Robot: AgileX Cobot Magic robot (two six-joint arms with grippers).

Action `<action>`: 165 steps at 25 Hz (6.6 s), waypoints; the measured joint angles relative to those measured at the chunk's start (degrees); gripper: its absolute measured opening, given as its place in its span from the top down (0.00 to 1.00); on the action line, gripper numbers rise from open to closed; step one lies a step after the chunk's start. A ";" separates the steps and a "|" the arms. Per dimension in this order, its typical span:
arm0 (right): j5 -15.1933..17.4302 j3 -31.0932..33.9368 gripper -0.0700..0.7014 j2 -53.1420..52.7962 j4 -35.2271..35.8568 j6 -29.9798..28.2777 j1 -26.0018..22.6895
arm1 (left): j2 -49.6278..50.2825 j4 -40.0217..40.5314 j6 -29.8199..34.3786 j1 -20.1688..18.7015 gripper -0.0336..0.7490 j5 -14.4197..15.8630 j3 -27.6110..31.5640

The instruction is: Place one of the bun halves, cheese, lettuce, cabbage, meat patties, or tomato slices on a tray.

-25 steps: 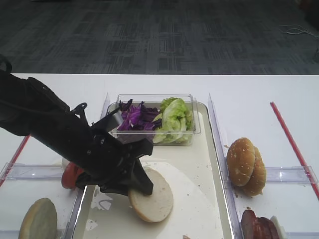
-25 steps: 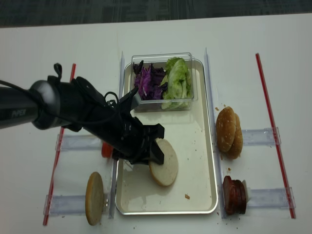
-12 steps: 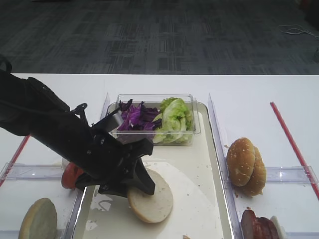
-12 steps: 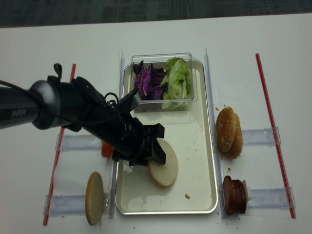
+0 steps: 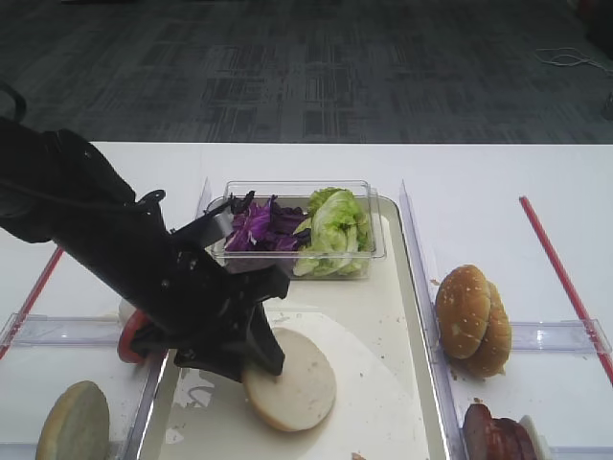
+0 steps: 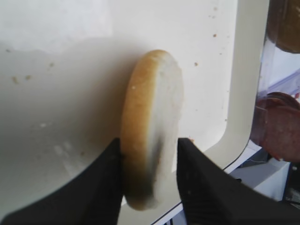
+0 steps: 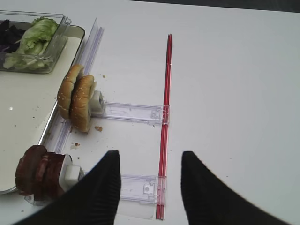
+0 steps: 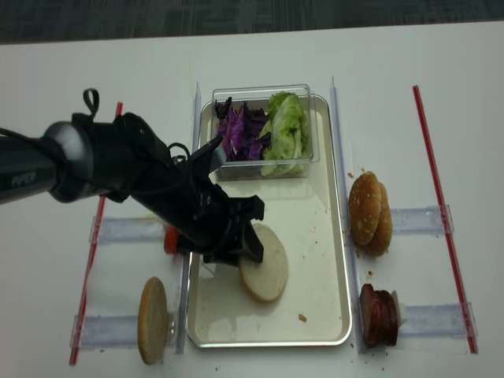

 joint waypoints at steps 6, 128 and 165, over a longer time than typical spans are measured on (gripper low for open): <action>0.00 0.00 0.49 0.00 0.00 0.00 0.00 | 0.00 5.15 -3.53 0.00 0.60 0.87 -0.35; 0.10 0.00 0.49 0.00 0.10 0.10 0.00 | -103.01 60.35 -26.25 19.52 0.59 25.64 21.49; 0.00 0.00 0.49 0.00 0.10 -0.01 0.00 | -103.56 59.05 -23.82 19.52 0.59 20.14 24.26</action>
